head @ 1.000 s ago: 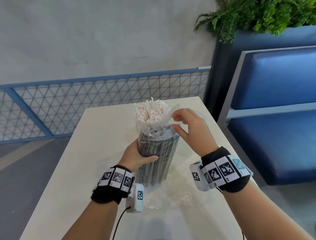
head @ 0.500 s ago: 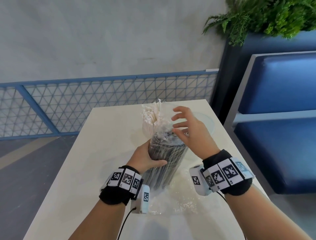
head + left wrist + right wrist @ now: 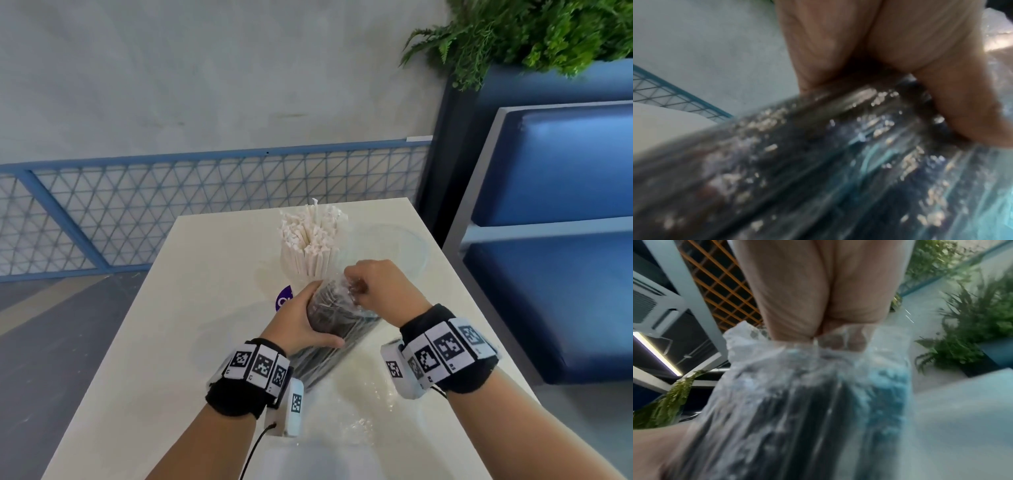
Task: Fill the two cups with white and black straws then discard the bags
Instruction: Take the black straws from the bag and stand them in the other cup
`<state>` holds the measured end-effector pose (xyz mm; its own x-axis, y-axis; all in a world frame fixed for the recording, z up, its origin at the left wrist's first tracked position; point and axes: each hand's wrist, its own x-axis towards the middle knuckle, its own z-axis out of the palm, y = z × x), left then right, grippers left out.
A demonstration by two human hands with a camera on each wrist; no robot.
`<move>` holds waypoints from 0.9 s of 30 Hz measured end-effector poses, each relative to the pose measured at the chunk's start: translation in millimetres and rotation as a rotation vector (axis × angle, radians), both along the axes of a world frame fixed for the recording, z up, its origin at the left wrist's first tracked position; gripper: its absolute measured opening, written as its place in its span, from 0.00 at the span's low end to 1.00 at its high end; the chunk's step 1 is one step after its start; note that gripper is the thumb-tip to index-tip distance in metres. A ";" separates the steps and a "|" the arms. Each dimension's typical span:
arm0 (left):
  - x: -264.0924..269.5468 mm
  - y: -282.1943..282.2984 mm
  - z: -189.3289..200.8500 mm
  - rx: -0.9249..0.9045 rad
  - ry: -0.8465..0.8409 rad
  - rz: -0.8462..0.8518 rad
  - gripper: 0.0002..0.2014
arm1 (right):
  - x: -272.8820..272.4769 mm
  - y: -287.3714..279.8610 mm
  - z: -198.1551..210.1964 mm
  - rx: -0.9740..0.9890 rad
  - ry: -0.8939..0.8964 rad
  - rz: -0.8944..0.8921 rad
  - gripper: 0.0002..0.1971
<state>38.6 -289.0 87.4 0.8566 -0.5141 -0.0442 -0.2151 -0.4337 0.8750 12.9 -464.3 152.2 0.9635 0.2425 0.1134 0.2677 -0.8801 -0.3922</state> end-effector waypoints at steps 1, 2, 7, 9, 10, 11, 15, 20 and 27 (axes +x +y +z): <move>-1.2 -1.0 0.5 0.018 -0.011 -0.001 0.44 | -0.8 -0.9 -5.1 0.044 0.005 -0.026 0.13; -1.7 -1.5 0.9 0.026 -0.016 0.008 0.43 | -1.0 -2.4 -8.5 0.107 0.000 -0.060 0.13; -0.5 -0.3 -1.5 -0.005 0.040 0.104 0.41 | 0.7 -16.0 2.3 0.437 -0.168 -0.164 0.06; 0.4 1.1 -5.7 -0.005 0.064 0.120 0.42 | 4.3 -26.3 14.7 0.470 -0.243 -0.202 0.07; 0.5 2.0 -8.0 -0.003 0.073 0.125 0.42 | 5.3 -31.6 21.6 0.487 -0.275 -0.216 0.08; 0.9 2.6 -10.2 0.001 0.077 0.129 0.43 | 6.0 -36.5 28.1 0.505 -0.308 -0.230 0.08; 1.1 6.1 -15.3 0.013 0.076 0.141 0.45 | 4.3 -42.6 44.9 0.601 -0.431 -0.291 0.06; 0.8 7.7 -16.2 -0.015 0.069 0.167 0.43 | -8.7 -22.0 25.3 0.778 -0.383 -0.350 0.17; -1.4 7.0 -16.2 -0.046 0.061 0.155 0.42 | -12.0 12.4 -21.0 0.816 -0.091 -0.384 0.23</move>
